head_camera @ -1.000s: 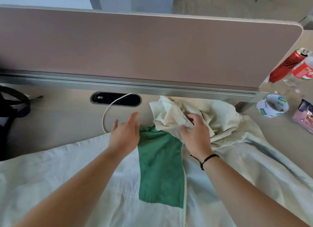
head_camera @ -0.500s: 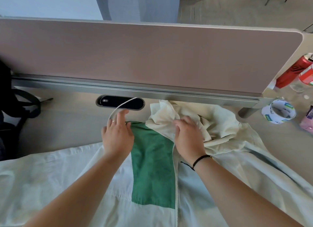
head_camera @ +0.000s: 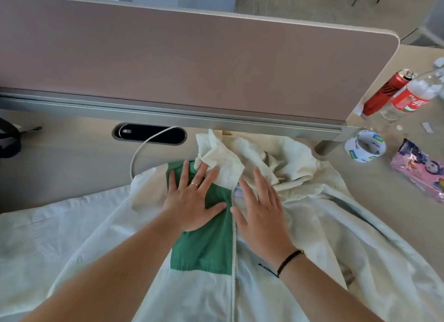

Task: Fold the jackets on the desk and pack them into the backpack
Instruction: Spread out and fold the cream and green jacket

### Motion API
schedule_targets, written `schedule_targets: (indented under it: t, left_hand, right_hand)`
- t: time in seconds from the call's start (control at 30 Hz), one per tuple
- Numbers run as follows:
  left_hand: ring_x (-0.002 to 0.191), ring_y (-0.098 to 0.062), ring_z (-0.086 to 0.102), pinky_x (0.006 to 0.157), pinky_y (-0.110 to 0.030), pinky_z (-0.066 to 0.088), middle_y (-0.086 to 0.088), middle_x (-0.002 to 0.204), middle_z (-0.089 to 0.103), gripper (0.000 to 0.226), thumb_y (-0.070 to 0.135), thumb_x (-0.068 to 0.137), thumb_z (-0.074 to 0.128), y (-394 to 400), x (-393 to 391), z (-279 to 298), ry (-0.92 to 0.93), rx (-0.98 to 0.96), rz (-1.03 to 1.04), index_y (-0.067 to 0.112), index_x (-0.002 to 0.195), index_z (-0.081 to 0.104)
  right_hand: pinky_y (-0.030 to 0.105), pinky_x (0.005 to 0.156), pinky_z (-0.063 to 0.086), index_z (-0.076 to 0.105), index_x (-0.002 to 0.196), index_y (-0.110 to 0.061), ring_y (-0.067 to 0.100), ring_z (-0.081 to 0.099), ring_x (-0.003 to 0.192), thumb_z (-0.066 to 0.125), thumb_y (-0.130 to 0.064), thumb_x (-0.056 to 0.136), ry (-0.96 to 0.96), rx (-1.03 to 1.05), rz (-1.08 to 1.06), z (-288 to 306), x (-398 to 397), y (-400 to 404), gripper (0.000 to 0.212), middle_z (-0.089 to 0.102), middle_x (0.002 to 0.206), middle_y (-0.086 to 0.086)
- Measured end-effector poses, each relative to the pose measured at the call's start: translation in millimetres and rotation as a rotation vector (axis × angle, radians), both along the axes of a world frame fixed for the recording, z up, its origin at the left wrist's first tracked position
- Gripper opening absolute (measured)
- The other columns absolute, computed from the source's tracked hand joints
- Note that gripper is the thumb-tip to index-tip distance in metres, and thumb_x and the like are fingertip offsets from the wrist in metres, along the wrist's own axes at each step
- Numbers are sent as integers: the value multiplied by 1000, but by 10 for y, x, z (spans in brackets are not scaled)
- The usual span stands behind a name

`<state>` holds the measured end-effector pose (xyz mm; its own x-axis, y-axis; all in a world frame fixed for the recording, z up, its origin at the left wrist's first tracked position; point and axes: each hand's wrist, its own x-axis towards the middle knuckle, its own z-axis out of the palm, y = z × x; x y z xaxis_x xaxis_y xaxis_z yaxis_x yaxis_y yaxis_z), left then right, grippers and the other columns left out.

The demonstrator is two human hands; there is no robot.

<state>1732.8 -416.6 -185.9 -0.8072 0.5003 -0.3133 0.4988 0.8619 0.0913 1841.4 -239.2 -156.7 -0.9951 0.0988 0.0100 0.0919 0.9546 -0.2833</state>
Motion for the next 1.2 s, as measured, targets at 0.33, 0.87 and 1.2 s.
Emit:
schedule_targets:
  t: [0.33,0.87,1.2]
  left_hand:
    - [151,-31,-22,121,-60,-8,1,164,-25,75,71,96,10,183,315,80,70,91,141,35,156,-19]
    - [147,-21,-27,124,-48,-8,-5,162,-28,74,64,99,21,775,2076,614,-120,205,-50,38,153,-23]
    - [151,-20,-24,124,-45,-10,-1,163,-27,73,61,101,25,1896,3173,994,-66,172,-205,39,154,-21]
  right_hand:
    - [59,116,21,38,154,-29,28,27,150,38,-66,94,-289,82,-117,-356,1556,-248,70,25,165,6]
    - [43,122,19,26,155,-22,20,27,147,49,-33,100,-95,-260,-841,502,2746,1272,61,33,159,0]
    - [47,107,38,16,156,-25,33,47,129,57,-25,94,-240,-298,-972,285,3916,2444,74,48,142,11]
